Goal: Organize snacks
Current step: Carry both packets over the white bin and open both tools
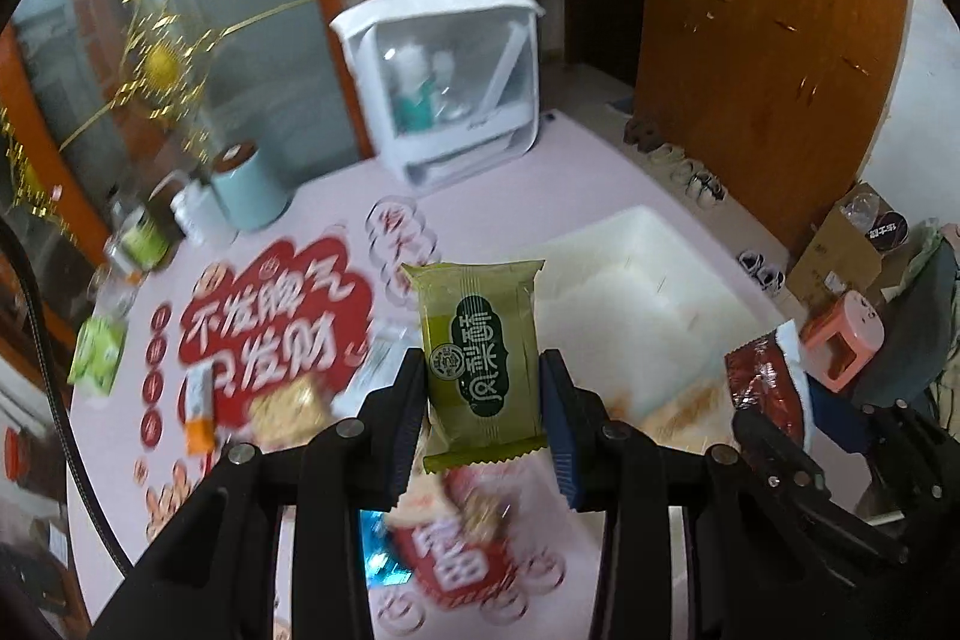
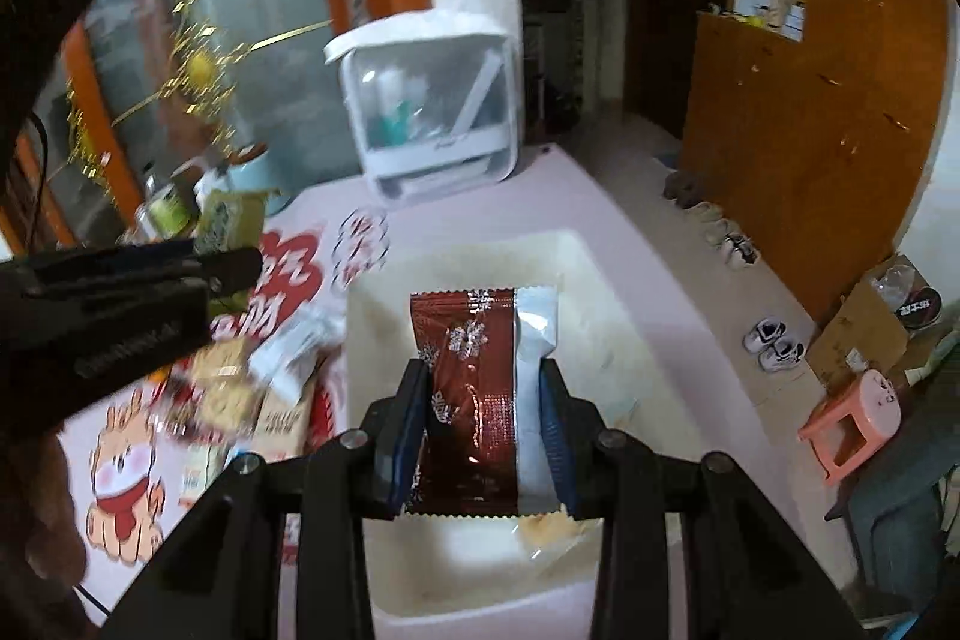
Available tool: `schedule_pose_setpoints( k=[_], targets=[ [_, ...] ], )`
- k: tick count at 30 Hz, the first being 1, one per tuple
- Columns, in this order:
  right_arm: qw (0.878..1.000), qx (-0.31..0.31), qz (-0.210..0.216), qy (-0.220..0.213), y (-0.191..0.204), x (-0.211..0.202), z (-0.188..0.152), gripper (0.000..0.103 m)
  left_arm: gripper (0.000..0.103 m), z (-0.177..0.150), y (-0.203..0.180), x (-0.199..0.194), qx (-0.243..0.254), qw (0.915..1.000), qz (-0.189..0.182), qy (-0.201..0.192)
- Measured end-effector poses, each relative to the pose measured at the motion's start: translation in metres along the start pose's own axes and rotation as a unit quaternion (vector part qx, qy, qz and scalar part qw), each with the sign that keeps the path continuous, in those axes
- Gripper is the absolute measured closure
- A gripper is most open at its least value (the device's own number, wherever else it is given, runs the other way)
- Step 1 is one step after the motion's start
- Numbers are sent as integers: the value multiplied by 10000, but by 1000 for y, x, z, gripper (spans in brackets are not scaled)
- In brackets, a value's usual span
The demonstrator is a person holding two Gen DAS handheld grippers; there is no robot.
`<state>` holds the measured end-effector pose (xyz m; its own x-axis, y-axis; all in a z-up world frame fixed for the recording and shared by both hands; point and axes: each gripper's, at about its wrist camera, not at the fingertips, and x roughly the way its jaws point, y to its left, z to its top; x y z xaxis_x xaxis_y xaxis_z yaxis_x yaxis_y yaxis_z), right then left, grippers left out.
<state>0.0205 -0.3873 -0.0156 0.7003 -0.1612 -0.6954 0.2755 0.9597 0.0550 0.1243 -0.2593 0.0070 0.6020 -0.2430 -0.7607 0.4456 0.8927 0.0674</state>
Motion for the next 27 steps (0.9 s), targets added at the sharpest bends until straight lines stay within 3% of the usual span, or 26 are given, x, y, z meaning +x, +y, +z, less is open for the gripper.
schedule_pose_setpoints(
  k=[10, 24, 26, 27],
  targets=[
    [9994, 183, -302, 32, -45, 41, 35, 66, 67, 54, -55, 62, 311, 9994, -65, 146],
    [9950, 52, -423, 904, -57, 113, 29, 64, 66, 53, -71, 144, 535, 9946, 247, 856],
    [9935, 44, -348, 1082, -55, 120, 26, 62, 49, 50, -71, 153, 571, 9933, 227, 978],
    [9928, 52, -360, 1145, -55, 122, 24, 60, 34, 49, -72, 155, 612, 9928, 227, 1004]
  ],
)
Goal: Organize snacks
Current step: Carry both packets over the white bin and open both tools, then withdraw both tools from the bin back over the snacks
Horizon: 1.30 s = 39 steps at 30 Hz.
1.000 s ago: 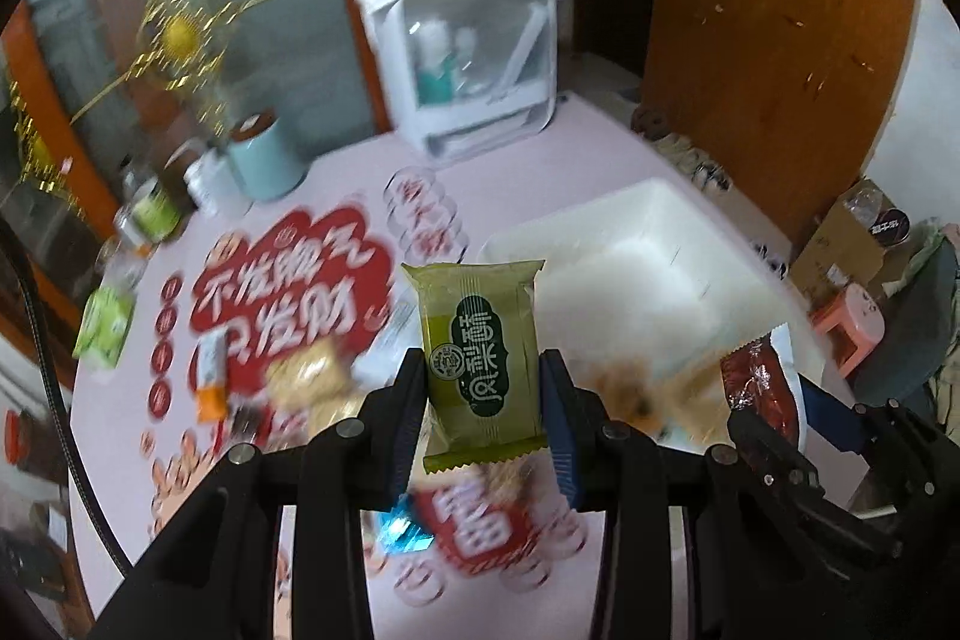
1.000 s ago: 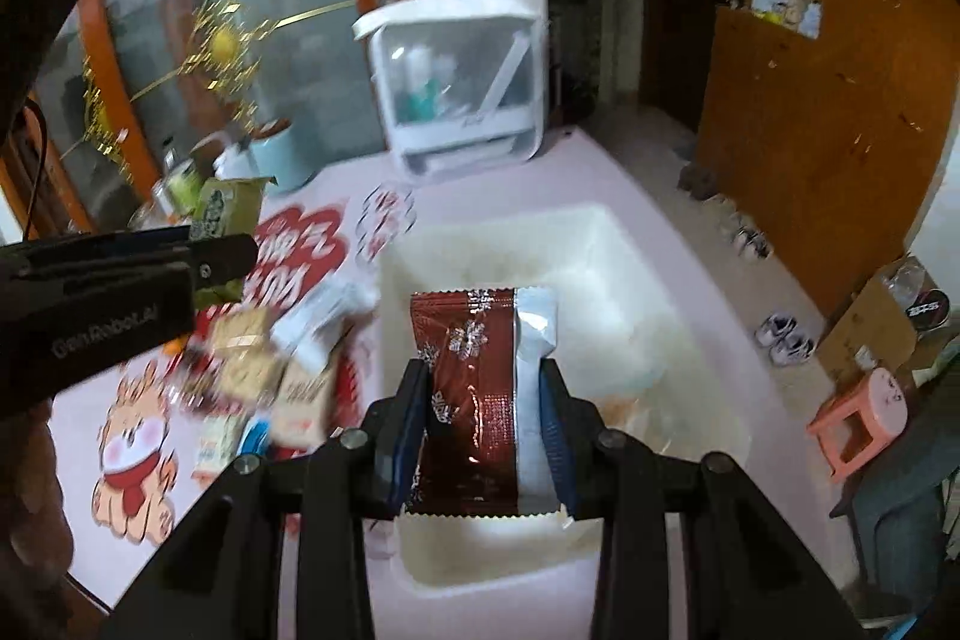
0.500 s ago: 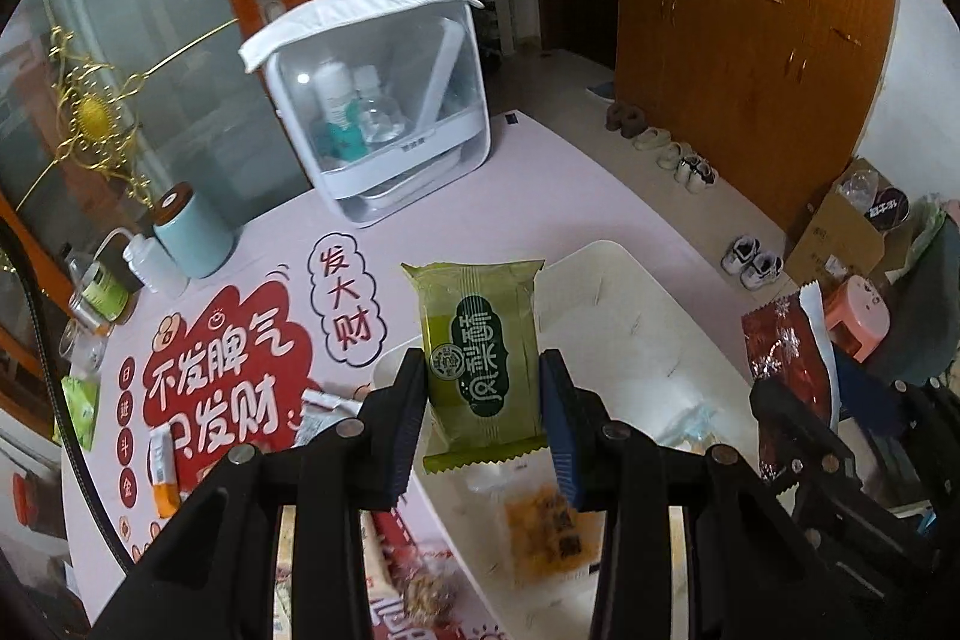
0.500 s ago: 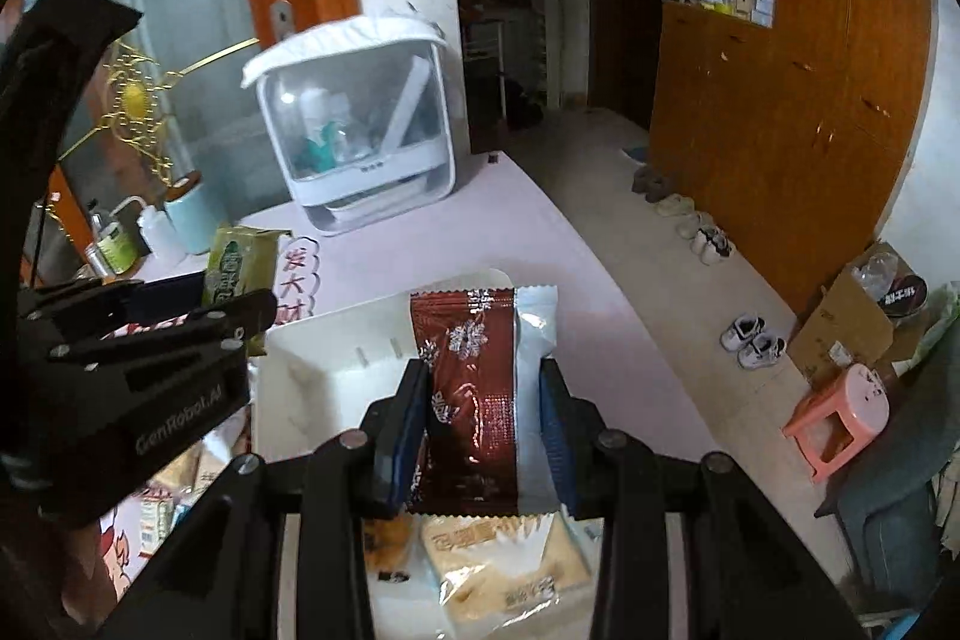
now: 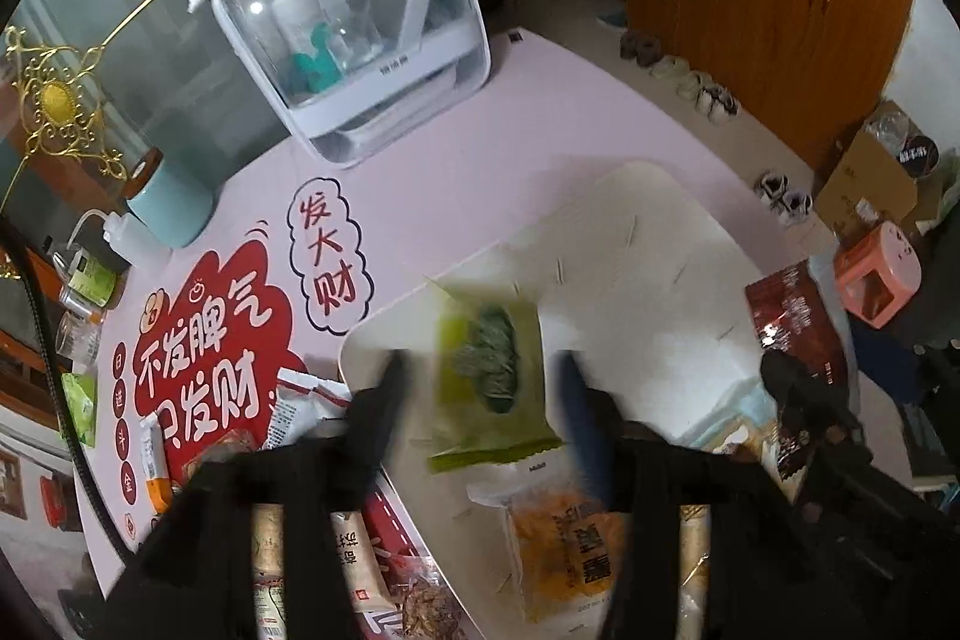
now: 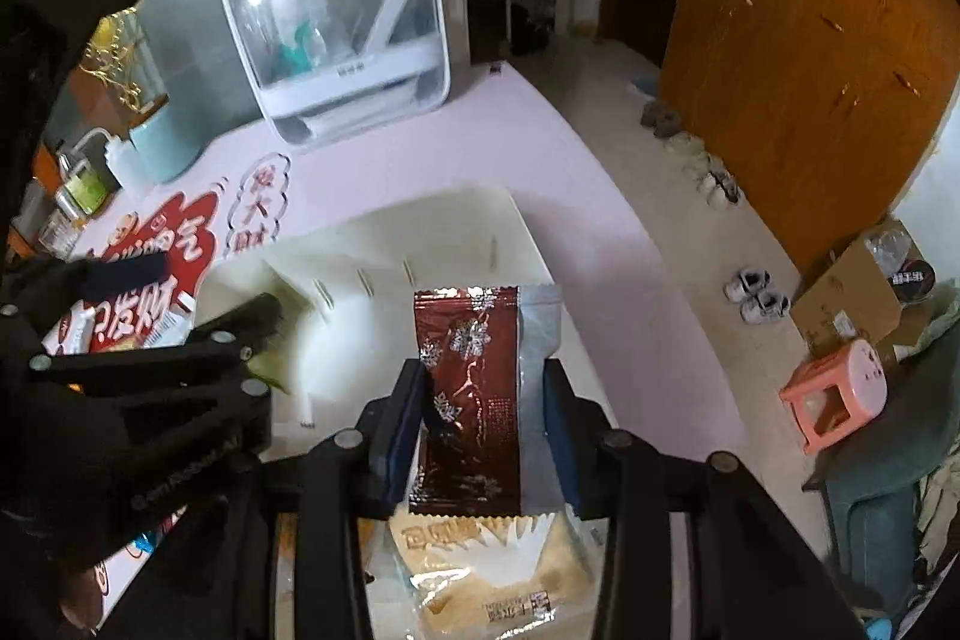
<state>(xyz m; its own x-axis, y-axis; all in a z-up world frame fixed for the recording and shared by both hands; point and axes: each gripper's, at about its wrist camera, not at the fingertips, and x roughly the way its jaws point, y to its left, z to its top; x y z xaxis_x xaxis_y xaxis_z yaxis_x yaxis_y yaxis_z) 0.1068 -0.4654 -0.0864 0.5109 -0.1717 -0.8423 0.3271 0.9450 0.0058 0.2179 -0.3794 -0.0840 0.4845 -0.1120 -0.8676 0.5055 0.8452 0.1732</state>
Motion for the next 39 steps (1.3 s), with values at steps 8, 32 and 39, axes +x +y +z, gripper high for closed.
schedule_pose_setpoints(
  k=[8, 32, 39],
  targets=[
    [9997, 142, 151, 88, -4, -1, -4, 50, 24, -9, 11, 5, -60, 9999, -20, 84],
    [9990, 110, 412, -119, 37, -54, -40, 49, 24, -67, 42, -52, -170, 9998, -111, -34],
    [9986, -69, 519, -104, 66, -72, -59, 50, 24, -106, 72, -77, -277, 9995, -130, -86]
  ],
)
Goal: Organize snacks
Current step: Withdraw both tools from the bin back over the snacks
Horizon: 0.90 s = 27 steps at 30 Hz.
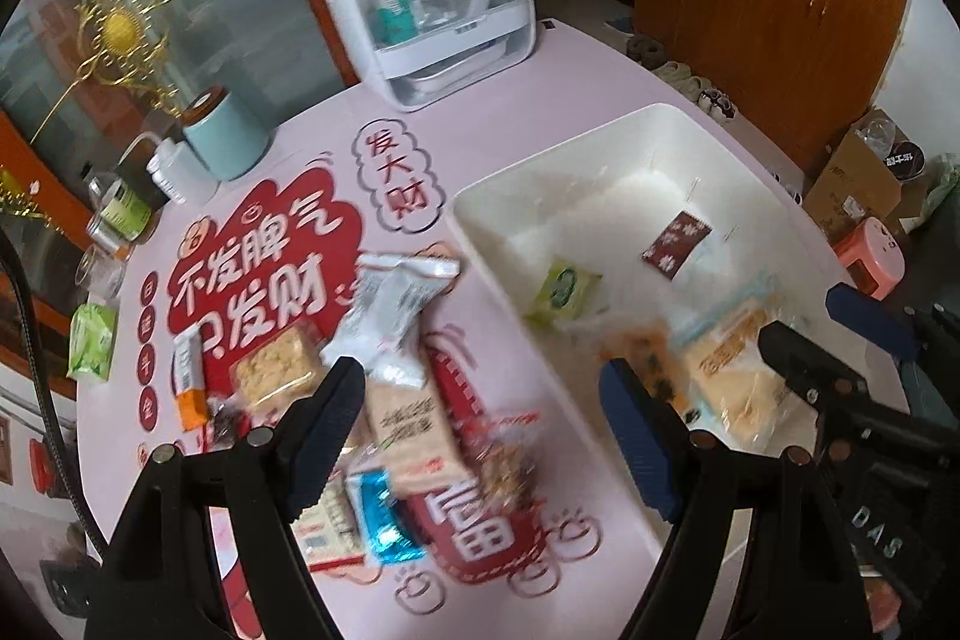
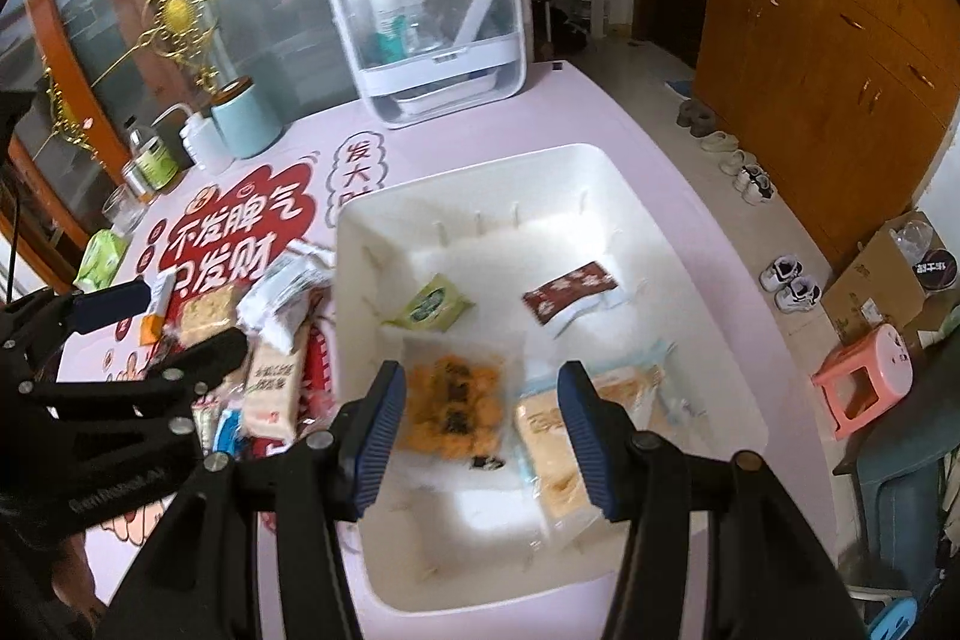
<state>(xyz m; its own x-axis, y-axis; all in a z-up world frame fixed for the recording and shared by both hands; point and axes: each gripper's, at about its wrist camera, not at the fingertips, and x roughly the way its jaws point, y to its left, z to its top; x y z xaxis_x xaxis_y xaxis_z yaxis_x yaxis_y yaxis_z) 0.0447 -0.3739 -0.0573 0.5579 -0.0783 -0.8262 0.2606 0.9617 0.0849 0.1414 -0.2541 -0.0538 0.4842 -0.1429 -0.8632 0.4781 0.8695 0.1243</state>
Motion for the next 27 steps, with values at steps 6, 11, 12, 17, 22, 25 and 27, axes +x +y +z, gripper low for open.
schedule_pose_setpoints(
  k=[6, 11, 12, 17, 22, 25, 27],
  targets=[
    [9997, -203, 152, -3, 33, -11, -7, 50, 24, -30, 52, -22, -180, 9997, 152, -39],
    [9989, -393, 269, -13, 67, -15, -8, 49, 24, -46, 109, -44, -328, 9986, 388, -172],
    [9987, -423, 289, -4, 73, -15, -8, 49, 23, -47, 117, -46, -346, 9984, 414, -187],
    [9972, -602, 422, 159, 109, -7, -12, 49, 19, -59, 167, -55, -393, 9971, 605, -257],
    [9948, -759, 520, 437, 146, 13, -23, 49, 19, -75, 209, -45, -254, 9978, 591, -166],
    [9936, -792, 538, 596, 165, 26, -30, 49, 19, -82, 226, -30, -94, 9991, 400, -98],
    [9930, -770, 543, 705, 175, 36, -35, 49, 20, -87, 233, -18, 29, 9996, 270, -42]
  ],
)
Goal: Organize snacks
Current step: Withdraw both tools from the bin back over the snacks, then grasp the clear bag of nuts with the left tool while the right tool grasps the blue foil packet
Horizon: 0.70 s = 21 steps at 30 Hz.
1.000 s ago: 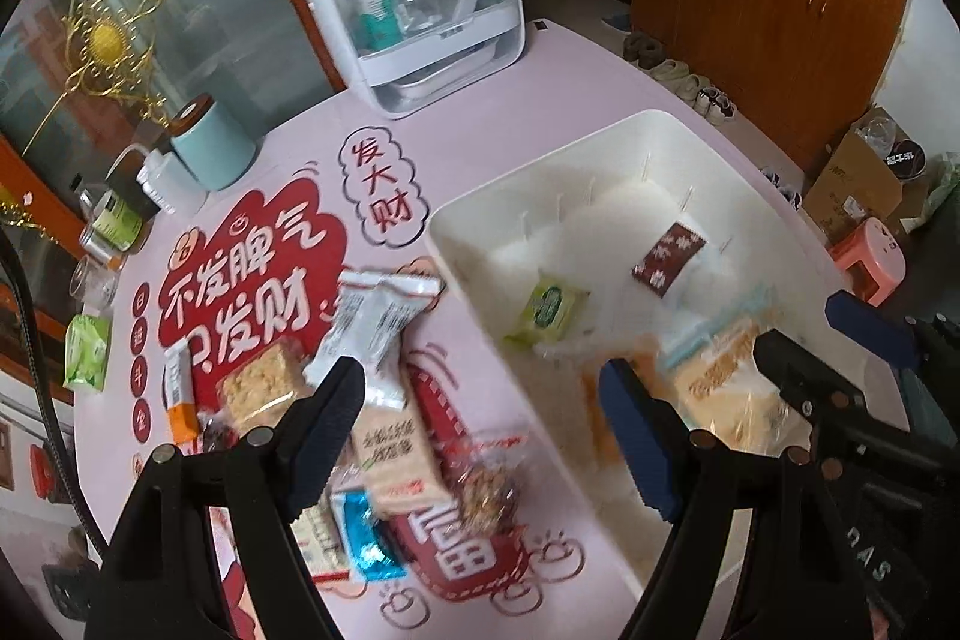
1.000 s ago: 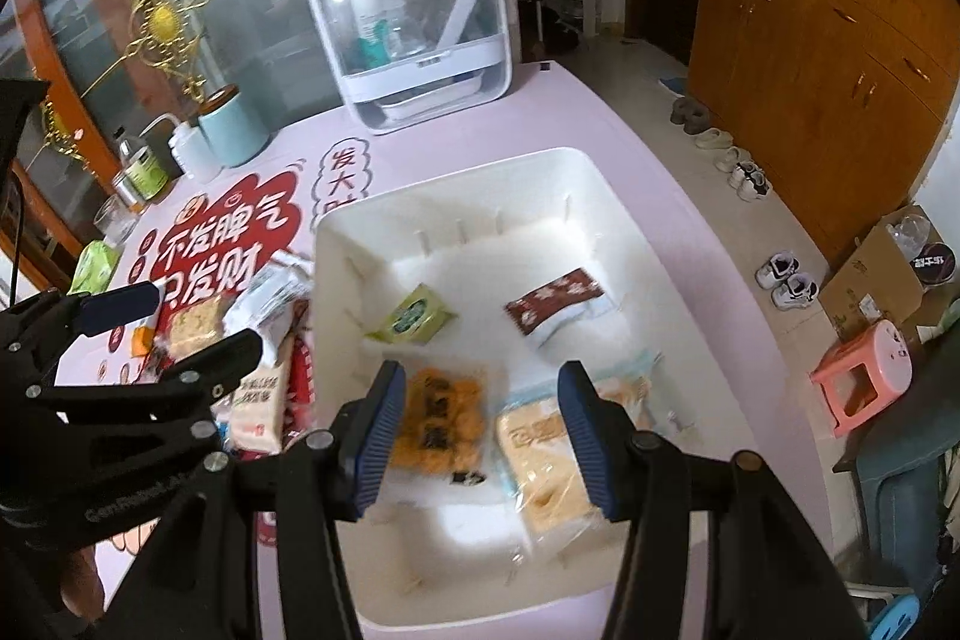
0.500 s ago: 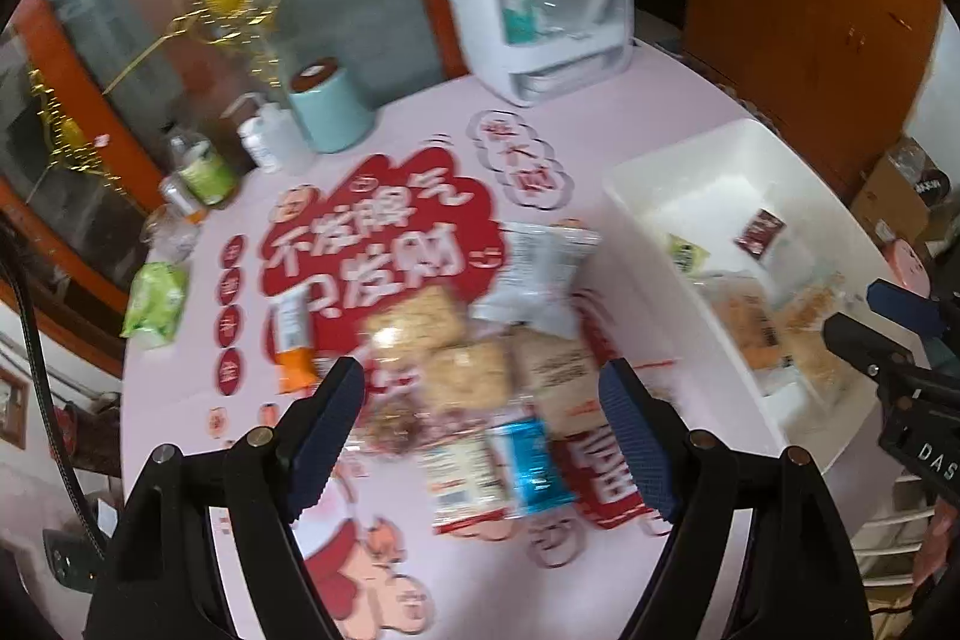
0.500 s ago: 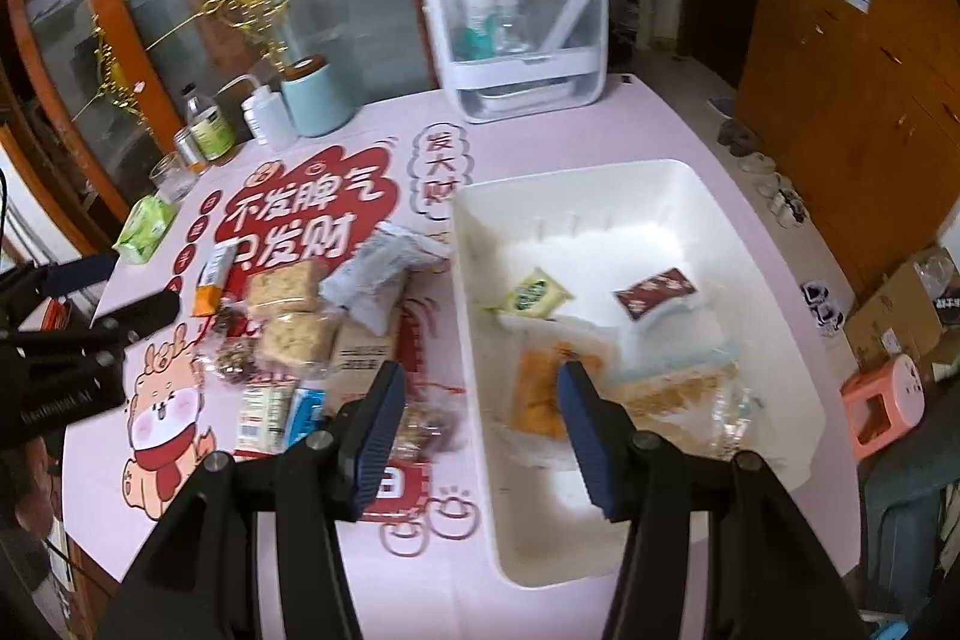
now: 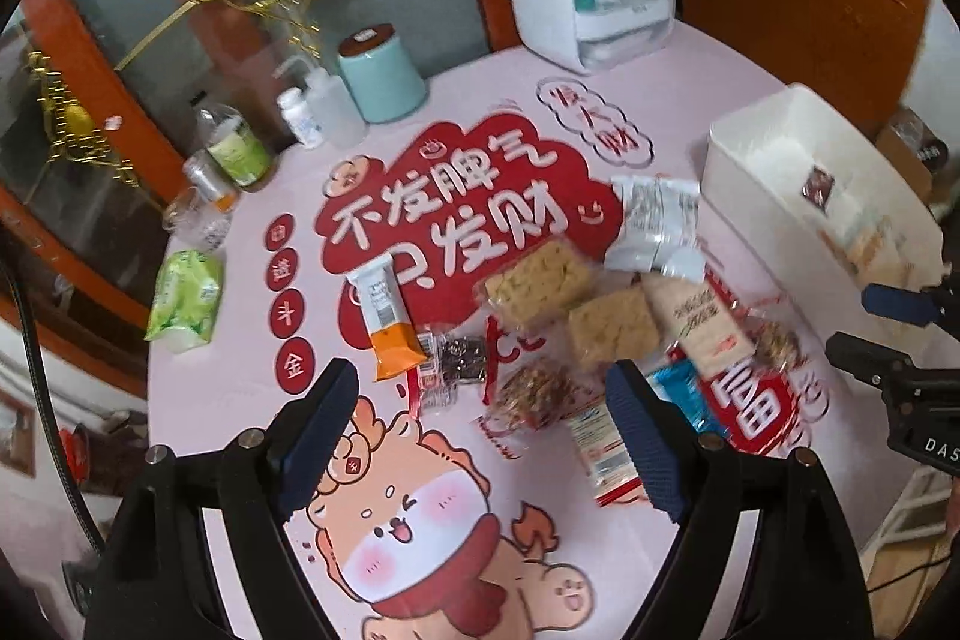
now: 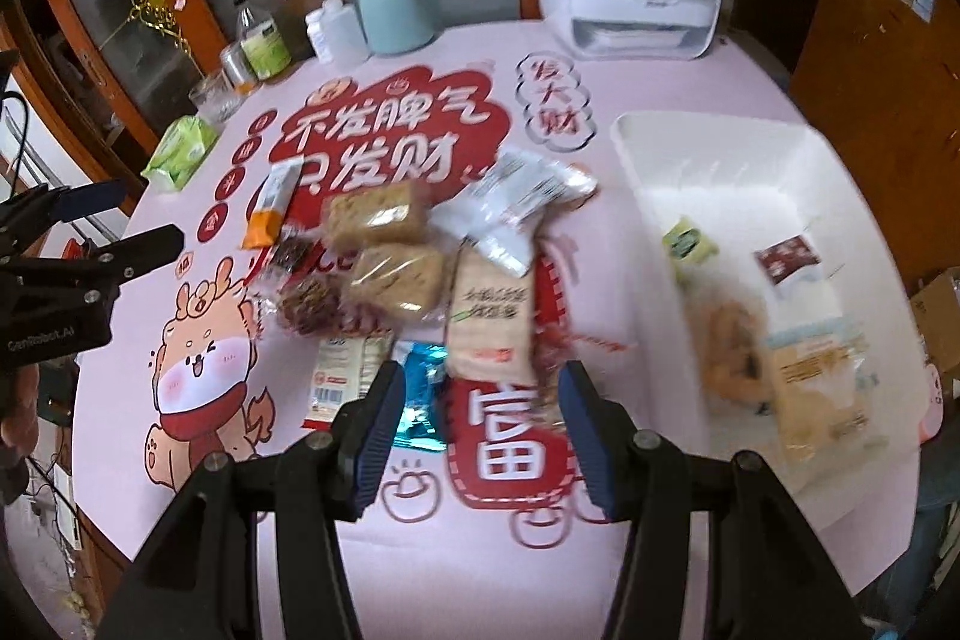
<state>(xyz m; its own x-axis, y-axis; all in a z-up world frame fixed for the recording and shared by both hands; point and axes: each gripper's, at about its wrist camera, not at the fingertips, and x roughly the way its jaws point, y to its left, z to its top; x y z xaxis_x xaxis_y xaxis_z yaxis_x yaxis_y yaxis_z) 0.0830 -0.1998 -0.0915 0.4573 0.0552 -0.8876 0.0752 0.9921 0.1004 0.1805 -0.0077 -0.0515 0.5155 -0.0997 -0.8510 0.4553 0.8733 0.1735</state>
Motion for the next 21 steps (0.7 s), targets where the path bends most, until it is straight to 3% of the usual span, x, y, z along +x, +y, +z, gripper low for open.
schedule_pose_setpoints(
  k=[5, 9, 16, 21],
  targets=[
    [9994, 142, -102, 298, 14, 33, -8, 49, 20, -15, 7, 40, 573, 9973, -418, 168],
    [9982, 324, -109, 495, 18, 58, -18, 49, 20, -25, 4, 78, 1084, 9905, -764, 368],
    [9953, 629, -30, 738, 24, 91, -30, 49, 24, -30, -3, 130, 1446, 9815, -1026, 716],
    [9938, 701, -109, 851, 28, 110, -33, 49, 31, -31, -10, 147, 1673, 9754, -1173, 831]
  ],
)
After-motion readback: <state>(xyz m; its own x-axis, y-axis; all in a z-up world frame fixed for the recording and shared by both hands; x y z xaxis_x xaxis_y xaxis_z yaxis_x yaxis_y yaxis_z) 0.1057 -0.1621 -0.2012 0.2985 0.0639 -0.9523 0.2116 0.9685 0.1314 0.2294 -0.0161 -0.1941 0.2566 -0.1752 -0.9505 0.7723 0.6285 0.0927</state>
